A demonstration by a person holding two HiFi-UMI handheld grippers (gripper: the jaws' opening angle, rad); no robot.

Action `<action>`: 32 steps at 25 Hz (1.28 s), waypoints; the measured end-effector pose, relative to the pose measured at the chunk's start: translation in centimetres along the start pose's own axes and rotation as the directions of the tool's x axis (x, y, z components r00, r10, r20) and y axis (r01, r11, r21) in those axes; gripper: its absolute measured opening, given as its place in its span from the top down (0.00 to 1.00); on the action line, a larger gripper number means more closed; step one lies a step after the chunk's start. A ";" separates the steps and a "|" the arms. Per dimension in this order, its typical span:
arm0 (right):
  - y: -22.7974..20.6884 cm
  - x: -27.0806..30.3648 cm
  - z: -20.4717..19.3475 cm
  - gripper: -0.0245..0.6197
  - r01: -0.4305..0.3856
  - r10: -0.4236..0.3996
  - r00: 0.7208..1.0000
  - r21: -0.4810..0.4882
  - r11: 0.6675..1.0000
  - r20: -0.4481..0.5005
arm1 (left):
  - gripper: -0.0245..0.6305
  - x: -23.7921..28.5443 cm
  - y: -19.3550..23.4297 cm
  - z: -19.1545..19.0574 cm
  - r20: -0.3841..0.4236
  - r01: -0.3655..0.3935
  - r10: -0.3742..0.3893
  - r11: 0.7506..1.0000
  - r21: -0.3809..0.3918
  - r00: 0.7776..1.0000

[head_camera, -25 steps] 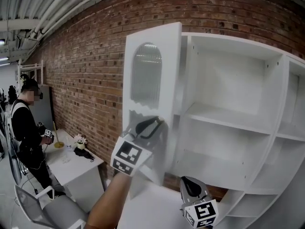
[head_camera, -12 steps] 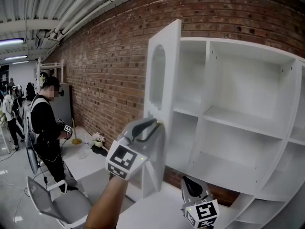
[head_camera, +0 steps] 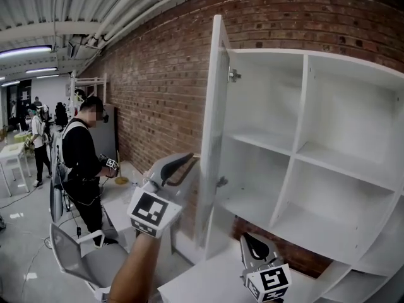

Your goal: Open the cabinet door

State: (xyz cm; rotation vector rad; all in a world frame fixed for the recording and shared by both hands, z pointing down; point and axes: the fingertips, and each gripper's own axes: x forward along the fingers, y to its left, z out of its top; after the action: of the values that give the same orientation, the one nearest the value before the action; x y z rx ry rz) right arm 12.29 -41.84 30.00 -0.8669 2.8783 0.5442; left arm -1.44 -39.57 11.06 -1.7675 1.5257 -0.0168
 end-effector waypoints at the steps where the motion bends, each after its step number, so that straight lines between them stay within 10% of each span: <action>1: 0.4 0.5 0.0 0.95 -0.011 0.011 1.000 -0.001 1.000 0.001 | 0.88 -0.3 0.7 -0.3 -0.008 -0.015 0.015 1.000 0.007 1.000; 19: 4.5 4.6 -0.9 0.95 -0.148 0.148 0.989 0.033 0.988 0.006 | 0.96 -6.5 6.4 -6.0 -0.169 -0.146 0.149 0.989 0.025 0.974; 32: 9.7 5.9 1.3 0.95 -0.118 0.118 0.993 0.018 0.993 0.031 | 0.96 -13.9 4.7 -9.4 -0.220 -0.073 0.061 0.996 -0.046 0.974</action>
State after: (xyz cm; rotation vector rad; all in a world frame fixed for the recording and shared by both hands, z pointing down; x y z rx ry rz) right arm 2.03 -36.90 30.75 -0.6827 2.9165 0.5331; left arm -13.70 -32.80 21.34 -1.8028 1.7570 -0.1412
